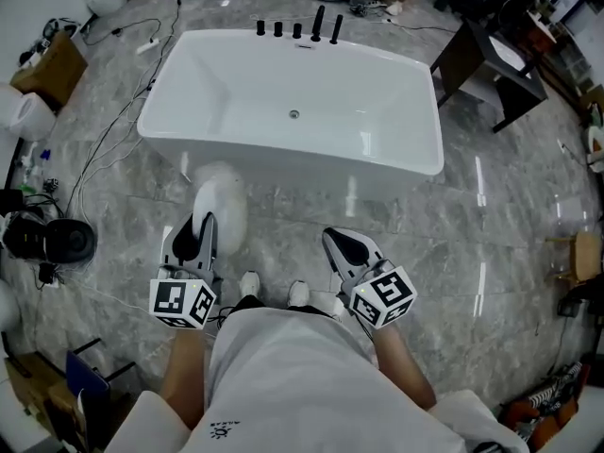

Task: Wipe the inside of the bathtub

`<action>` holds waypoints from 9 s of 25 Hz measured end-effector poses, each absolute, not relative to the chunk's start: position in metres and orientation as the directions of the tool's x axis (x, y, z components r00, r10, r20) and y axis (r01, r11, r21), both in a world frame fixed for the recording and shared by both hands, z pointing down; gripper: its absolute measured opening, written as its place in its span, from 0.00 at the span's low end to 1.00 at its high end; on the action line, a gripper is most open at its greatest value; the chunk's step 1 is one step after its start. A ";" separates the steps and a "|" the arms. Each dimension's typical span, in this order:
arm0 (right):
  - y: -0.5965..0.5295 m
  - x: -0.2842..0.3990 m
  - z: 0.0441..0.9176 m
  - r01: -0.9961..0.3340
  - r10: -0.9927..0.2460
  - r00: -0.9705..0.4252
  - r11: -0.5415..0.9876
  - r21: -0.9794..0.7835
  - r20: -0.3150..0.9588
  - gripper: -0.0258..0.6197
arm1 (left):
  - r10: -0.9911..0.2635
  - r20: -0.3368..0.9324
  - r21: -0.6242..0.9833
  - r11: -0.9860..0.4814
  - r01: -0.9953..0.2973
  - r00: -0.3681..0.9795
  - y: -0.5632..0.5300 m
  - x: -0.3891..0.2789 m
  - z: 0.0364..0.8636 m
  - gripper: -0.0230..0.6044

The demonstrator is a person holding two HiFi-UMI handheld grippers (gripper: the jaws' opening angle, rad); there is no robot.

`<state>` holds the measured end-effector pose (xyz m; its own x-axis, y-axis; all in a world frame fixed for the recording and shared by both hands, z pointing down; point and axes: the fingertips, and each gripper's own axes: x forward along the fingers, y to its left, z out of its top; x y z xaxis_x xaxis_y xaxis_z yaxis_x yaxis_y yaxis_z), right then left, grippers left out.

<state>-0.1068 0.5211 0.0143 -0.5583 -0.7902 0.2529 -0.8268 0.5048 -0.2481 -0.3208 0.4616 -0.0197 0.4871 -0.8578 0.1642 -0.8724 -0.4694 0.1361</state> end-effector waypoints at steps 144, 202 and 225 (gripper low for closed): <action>-0.063 -0.498 0.415 -0.426 -0.078 -0.847 0.689 -0.586 0.525 0.07 | -0.039 0.959 0.252 -0.337 -0.907 0.281 -0.118 -0.666 0.481 0.19; -0.048 -0.437 0.486 -0.583 -0.104 -0.659 0.697 -0.418 0.745 0.07 | 0.163 0.933 0.359 -0.450 -0.818 0.320 -0.076 -0.538 0.532 0.19; -0.001 -0.277 0.483 -0.635 -0.168 -0.621 0.680 -0.366 0.766 0.07 | 0.212 0.927 0.374 -0.547 -0.749 0.308 -0.027 -0.378 0.526 0.19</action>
<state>-0.2773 -0.0005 0.4830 -0.6211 -0.1679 0.7655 -0.6352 0.6799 -0.3663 -0.3782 -0.0270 0.5258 0.3081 0.2122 0.9274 -0.7491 -0.5468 0.3740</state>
